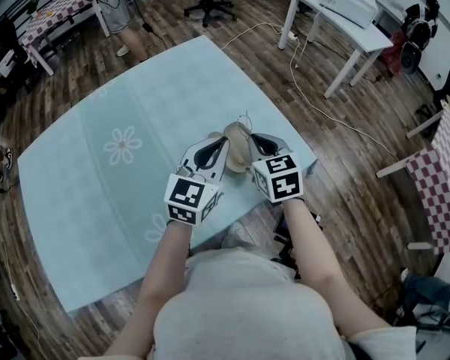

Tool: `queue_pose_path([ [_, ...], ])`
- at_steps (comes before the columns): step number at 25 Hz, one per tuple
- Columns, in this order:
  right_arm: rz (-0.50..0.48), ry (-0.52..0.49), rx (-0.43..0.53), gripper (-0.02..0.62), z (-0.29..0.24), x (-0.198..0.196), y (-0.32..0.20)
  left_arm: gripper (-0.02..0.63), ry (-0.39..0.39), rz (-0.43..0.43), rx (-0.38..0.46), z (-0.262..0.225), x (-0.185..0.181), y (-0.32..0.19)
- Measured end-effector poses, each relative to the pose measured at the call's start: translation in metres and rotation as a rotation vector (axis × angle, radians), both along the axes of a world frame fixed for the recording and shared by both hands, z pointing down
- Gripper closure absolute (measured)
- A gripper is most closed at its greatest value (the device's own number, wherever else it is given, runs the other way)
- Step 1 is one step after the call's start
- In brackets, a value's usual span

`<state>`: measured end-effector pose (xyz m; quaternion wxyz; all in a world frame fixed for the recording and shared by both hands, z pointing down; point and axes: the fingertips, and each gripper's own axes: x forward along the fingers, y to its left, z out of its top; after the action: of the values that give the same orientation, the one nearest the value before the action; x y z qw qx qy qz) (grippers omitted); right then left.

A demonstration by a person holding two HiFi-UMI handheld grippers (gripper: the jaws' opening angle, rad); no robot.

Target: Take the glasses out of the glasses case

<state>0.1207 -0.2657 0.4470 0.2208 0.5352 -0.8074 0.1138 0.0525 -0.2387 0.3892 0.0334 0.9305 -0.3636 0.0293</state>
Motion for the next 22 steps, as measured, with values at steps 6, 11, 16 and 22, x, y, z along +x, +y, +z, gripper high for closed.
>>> queue_pose_path([
  [6, 0.010, -0.020, 0.075, 0.584, -0.029, -0.002, 0.012, 0.598, 0.013, 0.012, 0.026, -0.011, -0.002, 0.004],
  [11, -0.006, -0.022, 0.170, 0.584, -0.054, -0.006, 0.026, 0.598, 0.021, 0.024, 0.044, -0.019, 0.000, 0.010],
  [16, -0.010, -0.027, 0.258, 0.584, -0.071, -0.010, 0.039, 0.598, 0.024, 0.040, 0.062, -0.024, 0.002, 0.017],
  [22, -0.020, -0.063, 0.367, 0.584, -0.095, -0.013, 0.054, 0.598, 0.033, 0.055, 0.097, -0.037, 0.004, 0.023],
])
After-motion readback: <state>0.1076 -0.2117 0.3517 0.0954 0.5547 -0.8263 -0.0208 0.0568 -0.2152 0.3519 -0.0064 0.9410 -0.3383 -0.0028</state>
